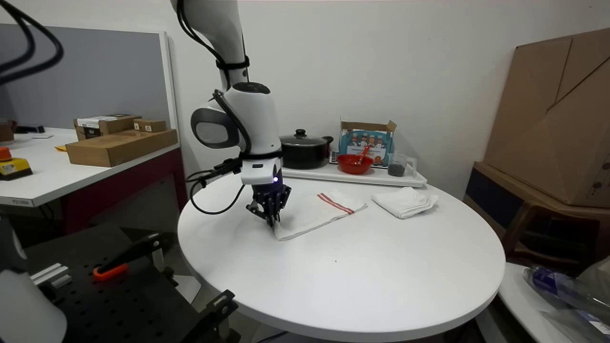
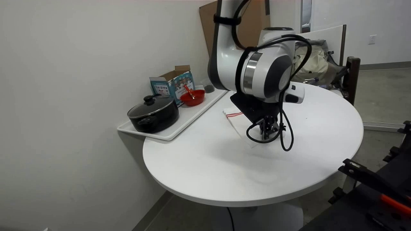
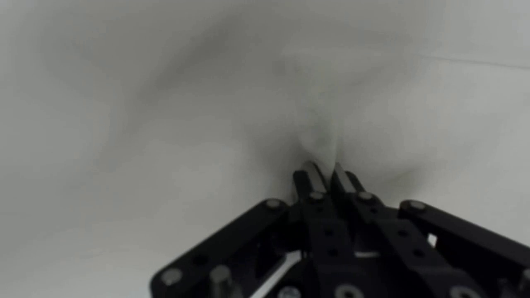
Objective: Fold the cloth in half
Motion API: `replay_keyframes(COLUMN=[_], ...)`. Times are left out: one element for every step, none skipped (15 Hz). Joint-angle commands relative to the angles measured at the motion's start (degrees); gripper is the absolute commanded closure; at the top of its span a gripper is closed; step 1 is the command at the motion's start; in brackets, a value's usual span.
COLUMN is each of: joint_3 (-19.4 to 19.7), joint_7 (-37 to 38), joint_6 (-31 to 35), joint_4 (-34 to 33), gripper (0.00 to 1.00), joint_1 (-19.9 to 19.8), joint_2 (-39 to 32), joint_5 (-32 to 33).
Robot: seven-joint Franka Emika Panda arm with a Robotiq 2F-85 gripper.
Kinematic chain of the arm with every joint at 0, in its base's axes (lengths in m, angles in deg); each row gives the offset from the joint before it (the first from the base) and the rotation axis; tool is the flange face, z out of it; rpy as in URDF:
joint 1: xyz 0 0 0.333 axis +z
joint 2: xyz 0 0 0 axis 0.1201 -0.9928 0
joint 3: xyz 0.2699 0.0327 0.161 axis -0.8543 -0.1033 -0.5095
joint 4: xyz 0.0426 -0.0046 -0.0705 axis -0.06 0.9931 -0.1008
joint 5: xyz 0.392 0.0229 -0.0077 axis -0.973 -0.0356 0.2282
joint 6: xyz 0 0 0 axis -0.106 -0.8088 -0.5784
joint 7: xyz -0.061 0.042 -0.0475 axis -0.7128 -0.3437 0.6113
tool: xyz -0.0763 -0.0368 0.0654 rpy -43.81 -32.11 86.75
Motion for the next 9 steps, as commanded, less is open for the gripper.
replay_keyframes(joint_3=[-2.2,-4.4,-5.8,-7.0,-8.4,-9.6,-10.9,-11.9,-12.8], joint_7=[-2.6,-3.6,-4.7,-5.4,-6.1,-6.7,-7.2,-7.2,-7.2], joint_6=[-3.5,-4.2,-5.3,-6.3,-7.3,-8.5,-9.7,-10.8,-11.6], joint_4=[4.5,6.3,8.5,10.4,12.6,15.1,17.6,19.6,21.5], gripper=[0.95,0.94,0.94,0.94,0.94,0.94,0.94,0.94,0.94], joint_1=[0.8,-0.4,-0.4,-0.4,-0.4,-0.3,-0.3,-0.3,-0.3], joint_2=[4.5,6.0,7.9,9.5,11.6,13.8,16.4,18.8,21.2], joint_5=[-0.5,-0.4,-0.6,-0.8,-0.9,-0.9,-0.9,-0.9,-0.8])
